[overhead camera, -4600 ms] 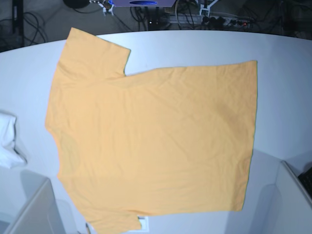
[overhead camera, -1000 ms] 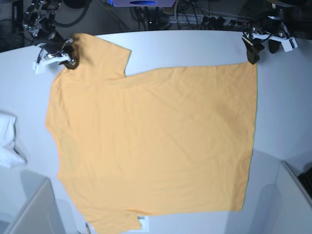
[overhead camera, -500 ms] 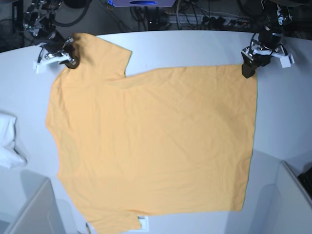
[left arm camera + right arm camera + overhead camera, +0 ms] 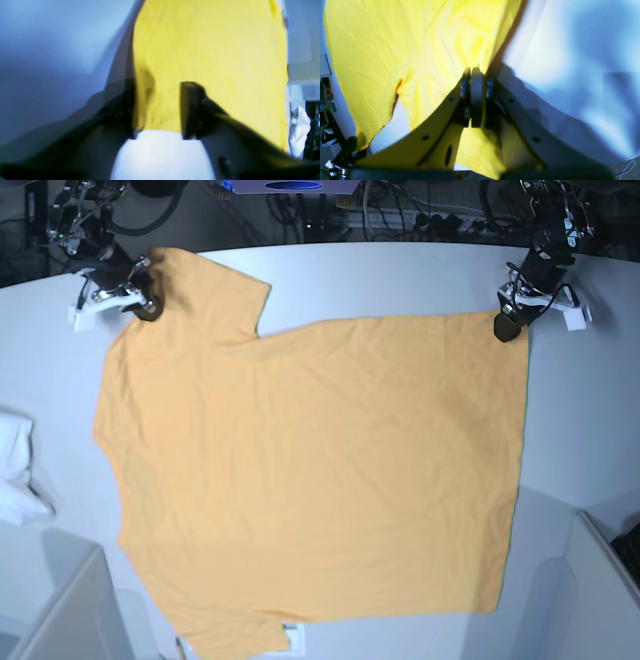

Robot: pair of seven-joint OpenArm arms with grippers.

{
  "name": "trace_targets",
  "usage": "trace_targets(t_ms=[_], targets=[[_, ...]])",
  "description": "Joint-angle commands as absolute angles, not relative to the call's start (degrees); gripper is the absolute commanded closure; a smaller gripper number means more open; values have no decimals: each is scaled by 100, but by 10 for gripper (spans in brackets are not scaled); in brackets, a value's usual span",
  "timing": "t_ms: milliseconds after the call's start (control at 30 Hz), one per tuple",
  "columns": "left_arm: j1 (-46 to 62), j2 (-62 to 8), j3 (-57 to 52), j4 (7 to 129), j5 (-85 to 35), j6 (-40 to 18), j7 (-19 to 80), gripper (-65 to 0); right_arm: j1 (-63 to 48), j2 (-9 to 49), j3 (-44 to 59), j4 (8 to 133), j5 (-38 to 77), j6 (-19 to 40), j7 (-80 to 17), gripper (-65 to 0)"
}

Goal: Fold the T-shirt properly
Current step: 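Move both grippers down to the shirt's shoulder corners and grasp them, then lift the shoulder corners with both grippers and fold them toward the hem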

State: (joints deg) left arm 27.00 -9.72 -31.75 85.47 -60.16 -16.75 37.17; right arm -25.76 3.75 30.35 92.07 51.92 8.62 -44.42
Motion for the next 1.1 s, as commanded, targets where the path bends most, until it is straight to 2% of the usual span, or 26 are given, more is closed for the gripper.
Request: trace_targets(t_ms=[0,67,367,700,867,1067], targets=[[2774,-1007,-3160,8549,-5851,-1552,3908,-137,-2615,426,3037,9226,5042,778,-4523,0],[2774,-1015,-3160,8558,-5851,-1552,3925,0,-2615,426,3037,9226,5042,778,-4523,0],[3037,-1182,-3204,9007,-5842,-1552,3925,0,-2756,374,3187,9297,5086,778,-4523,0],[3635,-1323,-3213,9921,-5833,-1552,3908,0,-3371,356,3204,10255,5095,778,-4523,0],[3952,-1323,-3213,10334,-5833,-1552,3908,0,-3662,136,3196,10730,5095,778,-4523,0],[4040,-1314,-3222,10642,-5833,-1534,3908,0,-3644,127,3187,11081,5095,769,-4532,0]])
